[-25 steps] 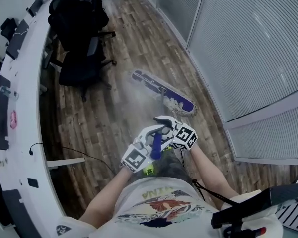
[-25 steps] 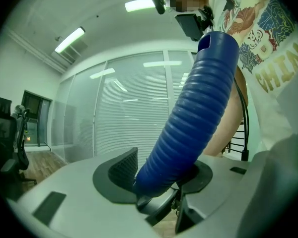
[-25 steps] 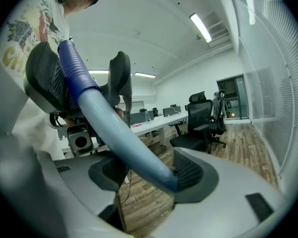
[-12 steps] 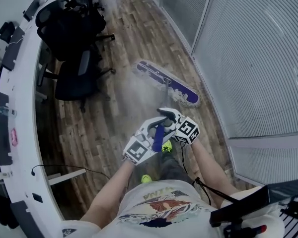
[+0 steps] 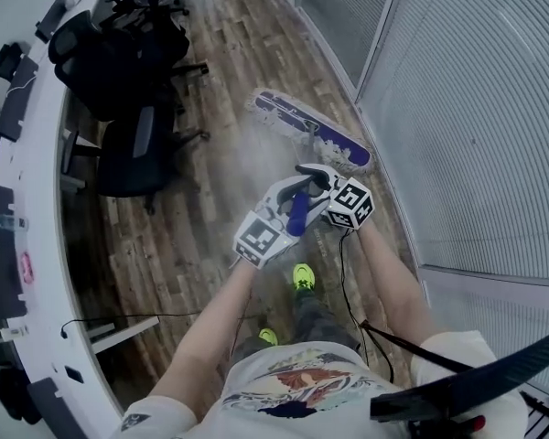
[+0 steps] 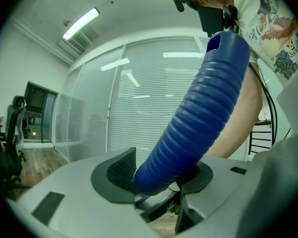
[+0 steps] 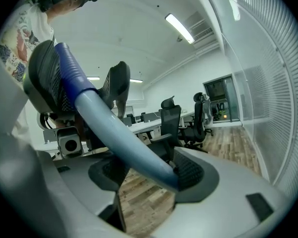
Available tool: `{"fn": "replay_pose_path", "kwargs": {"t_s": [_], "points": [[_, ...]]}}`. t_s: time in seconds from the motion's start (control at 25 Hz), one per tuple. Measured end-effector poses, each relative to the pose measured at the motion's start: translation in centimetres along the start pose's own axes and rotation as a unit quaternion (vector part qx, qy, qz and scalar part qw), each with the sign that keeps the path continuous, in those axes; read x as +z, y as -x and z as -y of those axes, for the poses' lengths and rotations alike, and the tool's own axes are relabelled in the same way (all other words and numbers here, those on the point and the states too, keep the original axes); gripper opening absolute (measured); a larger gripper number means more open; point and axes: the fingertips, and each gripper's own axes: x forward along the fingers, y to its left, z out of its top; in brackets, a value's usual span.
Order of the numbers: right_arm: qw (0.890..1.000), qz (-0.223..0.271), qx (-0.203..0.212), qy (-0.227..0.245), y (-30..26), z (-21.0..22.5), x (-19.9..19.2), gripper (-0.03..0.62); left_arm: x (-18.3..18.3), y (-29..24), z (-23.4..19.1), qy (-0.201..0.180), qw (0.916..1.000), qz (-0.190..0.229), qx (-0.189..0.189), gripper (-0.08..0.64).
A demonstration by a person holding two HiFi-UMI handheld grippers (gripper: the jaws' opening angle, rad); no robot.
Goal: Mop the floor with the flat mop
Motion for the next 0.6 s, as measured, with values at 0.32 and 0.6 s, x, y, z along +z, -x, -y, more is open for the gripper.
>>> {"fn": "replay_pose_path", "kwargs": {"t_s": [0.32,0.6], "points": [[1.000,-0.002,-0.008,-0.008,-0.4,-3.2,-1.3,0.249,-1.5,3.1,1.6,0.033,0.9988,-0.003,0.035,0.183],[0.999,0.013,-0.029,-0.027,1.6,-12.9,-2.1,0.249,-0.7,9.3,9.6,0.025,0.9997,-0.007,0.007,0.183]]}}
